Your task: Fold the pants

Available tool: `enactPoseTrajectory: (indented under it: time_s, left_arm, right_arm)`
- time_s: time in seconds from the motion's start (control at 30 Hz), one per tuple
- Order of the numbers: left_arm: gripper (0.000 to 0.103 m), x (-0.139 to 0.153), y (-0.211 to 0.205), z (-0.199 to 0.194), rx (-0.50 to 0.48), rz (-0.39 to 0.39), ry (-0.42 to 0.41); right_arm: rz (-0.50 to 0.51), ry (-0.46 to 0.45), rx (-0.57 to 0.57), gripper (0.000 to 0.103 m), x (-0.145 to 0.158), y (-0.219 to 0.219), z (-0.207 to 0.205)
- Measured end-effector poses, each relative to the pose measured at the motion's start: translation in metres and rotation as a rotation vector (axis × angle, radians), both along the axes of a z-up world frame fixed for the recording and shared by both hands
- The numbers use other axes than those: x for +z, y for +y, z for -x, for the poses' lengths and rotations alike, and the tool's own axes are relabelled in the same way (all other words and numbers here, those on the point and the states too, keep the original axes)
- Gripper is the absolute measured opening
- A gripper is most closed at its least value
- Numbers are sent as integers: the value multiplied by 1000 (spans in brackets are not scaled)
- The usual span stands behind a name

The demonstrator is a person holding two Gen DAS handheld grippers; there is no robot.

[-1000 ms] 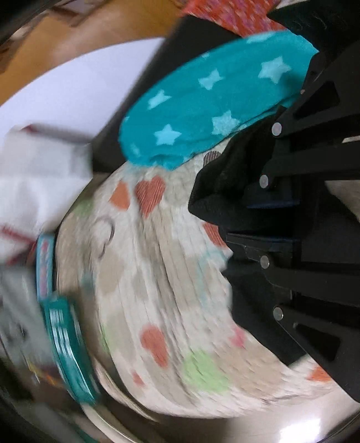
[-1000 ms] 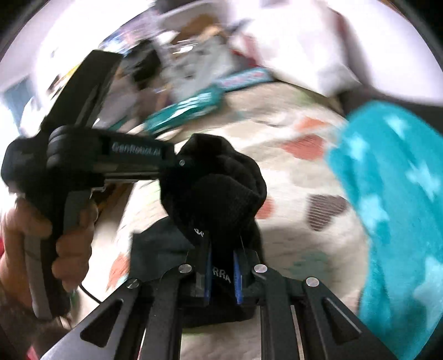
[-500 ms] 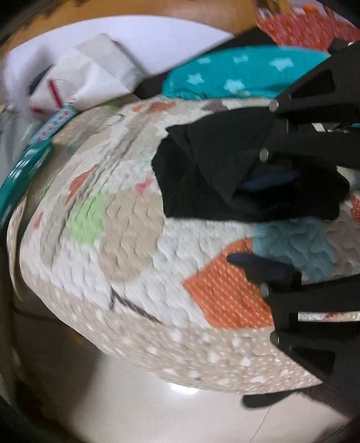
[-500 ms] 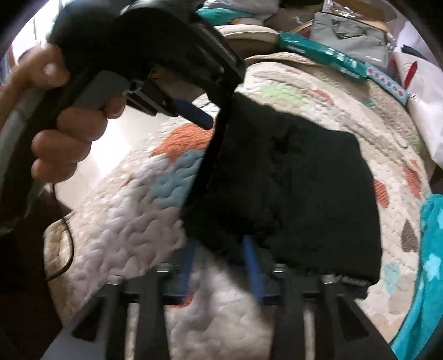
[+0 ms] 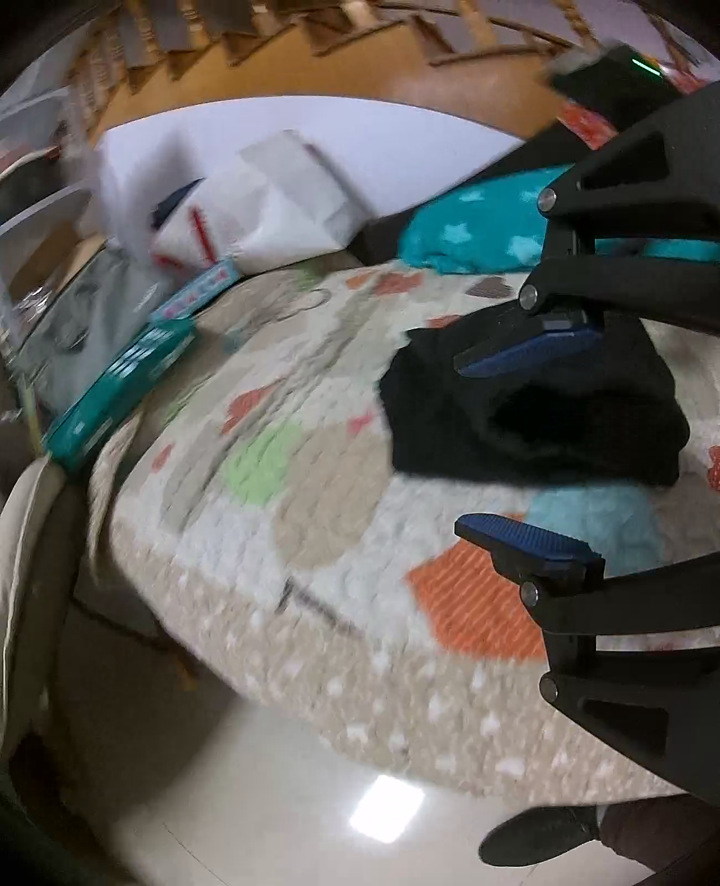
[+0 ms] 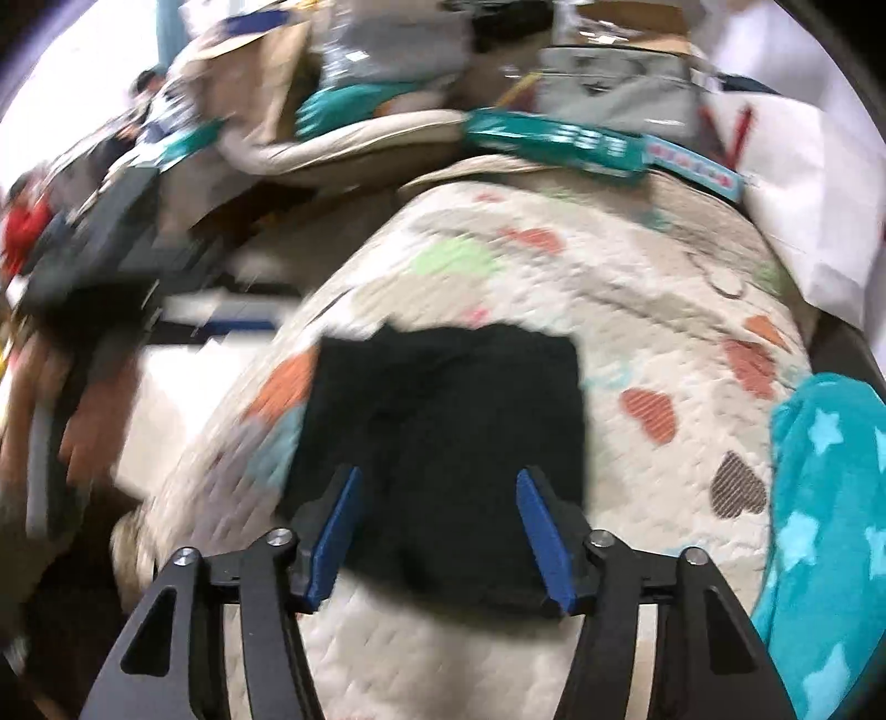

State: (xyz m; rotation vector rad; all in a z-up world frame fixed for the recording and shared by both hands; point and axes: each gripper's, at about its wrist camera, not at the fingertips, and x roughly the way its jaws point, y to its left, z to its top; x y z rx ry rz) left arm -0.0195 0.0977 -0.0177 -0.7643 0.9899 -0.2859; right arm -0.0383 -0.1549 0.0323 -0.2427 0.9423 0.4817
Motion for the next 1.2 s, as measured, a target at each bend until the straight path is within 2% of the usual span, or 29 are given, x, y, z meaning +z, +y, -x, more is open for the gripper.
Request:
enactPoseTrajectory:
  time_s: [0.13, 0.27, 0.3, 0.37, 0.43, 0.5, 0.53, 0.6, 0.7, 0.83, 0.87, 0.93, 0.97, 1.07, 1.13, 1.2]
  left_arm:
    - [50, -21, -44, -4, -102, -101, 88]
    - [50, -39, -75, -1, -178, -222, 137]
    - [50, -38, -78, 0, -179, -246, 129]
    - [50, -35, -81, -1, -187, -278, 115]
    - [52, -33, -79, -4, -177, -293, 105]
    - [52, -35, -75, -9, -176, -272, 120]
    - [52, -37, -73, -11, -179, -259, 129]
    - [52, -36, -65, -14, -182, -215, 148]
    - [52, -32, -45, -14, -129, -152, 143]
    - [52, -36, -15, -14, -45, 42, 141]
    - [52, -38, -14, -15, -36, 49, 146]
    - [52, -44, -17, -16, -28, -7, 169]
    - [52, -46, -22, -17, -27, -65, 173]
    - [54, -45, -29, -17, -25, -121, 157]
    - [54, -45, -32, -21, -24, -125, 157]
    - [54, -45, -30, -22, -18, -96, 151]
  right_arm:
    - [24, 53, -71, 60, -13, 7, -58]
    - [49, 147, -73, 60, -33, 26, -95]
    - [106, 183, -69, 60, -45, 34, -104]
    - [234, 188, -82, 60, -68, 46, -119]
    - [305, 179, -93, 61, -83, 53, -132]
    - [314, 185, -113, 63, -84, 55, -138]
    - [305, 188, -114, 63, -82, 54, -139]
    - [212, 156, -107, 63, -62, 43, -135]
    - [99, 112, -140, 64, -33, 11, -125]
    - [-34, 99, -173, 66, -15, -32, -100]
    - [-63, 111, -175, 66, -16, -39, -92]
    - [-106, 146, -189, 66, -26, -51, -74]
    - [-107, 158, -202, 66, -32, -54, -66]
    - [-129, 198, -248, 66, -54, -67, -50]
    - [-201, 222, -287, 66, -61, -80, -44]
    - [-258, 233, -317, 67, -61, -88, -42]
